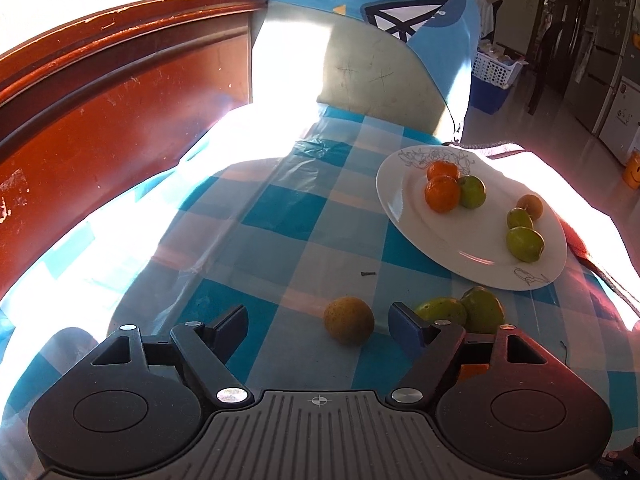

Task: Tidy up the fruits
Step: 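Grasp a tangerine with the right tool while the left tool grasps a brown round fruit, then carry both held fruits over the white plate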

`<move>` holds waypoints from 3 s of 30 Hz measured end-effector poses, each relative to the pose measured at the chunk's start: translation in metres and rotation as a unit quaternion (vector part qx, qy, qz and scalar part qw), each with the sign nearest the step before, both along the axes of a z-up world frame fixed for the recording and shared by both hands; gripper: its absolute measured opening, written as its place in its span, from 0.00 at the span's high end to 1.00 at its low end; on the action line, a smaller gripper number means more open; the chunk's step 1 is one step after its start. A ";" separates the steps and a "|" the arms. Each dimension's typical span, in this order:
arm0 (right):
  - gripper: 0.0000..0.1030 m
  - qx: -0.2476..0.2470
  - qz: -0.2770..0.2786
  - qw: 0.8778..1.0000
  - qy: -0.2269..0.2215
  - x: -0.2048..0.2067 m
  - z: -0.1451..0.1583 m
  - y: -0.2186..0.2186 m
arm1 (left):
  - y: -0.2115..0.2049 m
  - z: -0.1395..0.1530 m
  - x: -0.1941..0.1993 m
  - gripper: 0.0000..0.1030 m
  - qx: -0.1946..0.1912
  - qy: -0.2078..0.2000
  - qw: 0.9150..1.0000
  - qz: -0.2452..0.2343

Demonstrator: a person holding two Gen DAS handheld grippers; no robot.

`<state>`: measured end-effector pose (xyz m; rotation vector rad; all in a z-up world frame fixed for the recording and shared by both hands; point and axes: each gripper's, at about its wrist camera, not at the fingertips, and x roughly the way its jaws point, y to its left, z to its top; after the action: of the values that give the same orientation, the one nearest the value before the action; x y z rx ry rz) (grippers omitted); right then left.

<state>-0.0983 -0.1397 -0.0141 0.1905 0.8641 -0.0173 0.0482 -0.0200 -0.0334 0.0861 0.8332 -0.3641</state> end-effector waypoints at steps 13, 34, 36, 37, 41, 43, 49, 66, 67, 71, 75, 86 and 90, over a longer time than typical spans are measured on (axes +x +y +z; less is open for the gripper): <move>0.54 -0.009 0.008 1.000 -0.004 0.000 0.001 0.003 | -0.002 -0.005 0.003 0.37 0.002 0.003 1.000 0.008; 0.71 0.005 0.011 0.999 -0.040 -0.003 0.016 -0.001 | 0.006 0.018 -0.003 0.76 -0.033 -0.012 0.999 0.006; 0.71 0.012 0.001 0.998 -0.056 -0.004 0.025 -0.007 | 0.006 0.024 -0.004 0.76 -0.041 -0.016 0.999 0.004; 0.71 0.015 -0.006 0.998 -0.063 -0.003 0.030 -0.011 | 0.005 0.029 -0.005 0.76 -0.042 -0.021 0.999 0.002; 0.71 0.035 -0.035 0.995 -0.082 0.002 0.046 -0.030 | 0.000 0.042 -0.007 0.76 -0.053 -0.031 0.998 -0.012; 0.71 0.048 -0.048 0.994 -0.087 0.006 0.053 -0.041 | -0.002 0.047 -0.006 0.76 -0.064 -0.027 0.997 -0.019; 0.71 0.053 -0.062 0.991 -0.106 0.023 0.070 -0.067 | -0.009 0.057 -0.001 0.76 -0.077 -0.025 0.996 -0.036; 0.71 0.073 -0.057 0.993 -0.068 0.092 0.047 -0.088 | -0.044 0.045 0.042 0.76 -0.067 -0.015 0.994 -0.082; 0.71 0.072 -0.055 0.994 -0.064 0.096 0.044 -0.087 | -0.046 0.043 0.045 0.76 -0.065 -0.013 0.994 -0.084; 0.71 0.062 -0.048 0.995 -0.054 0.107 0.036 -0.085 | -0.054 0.036 0.057 0.76 -0.062 -0.006 0.994 -0.092; 0.71 0.056 -0.043 0.996 -0.050 0.115 0.032 -0.085 | -0.061 0.029 0.065 0.76 -0.062 0.004 0.993 -0.098; 0.70 0.055 -0.047 0.997 -0.032 0.131 0.014 -0.088 | -0.075 0.016 0.075 0.75 -0.048 0.024 0.993 -0.104; 0.69 0.059 -0.054 0.996 -0.036 0.134 0.013 -0.091 | -0.077 0.014 0.074 0.73 -0.044 0.024 0.993 -0.107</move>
<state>0.0355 -0.2305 -0.0007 0.3464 0.7823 -0.0603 0.1220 -0.0972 -0.0193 0.0848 0.8567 -0.6073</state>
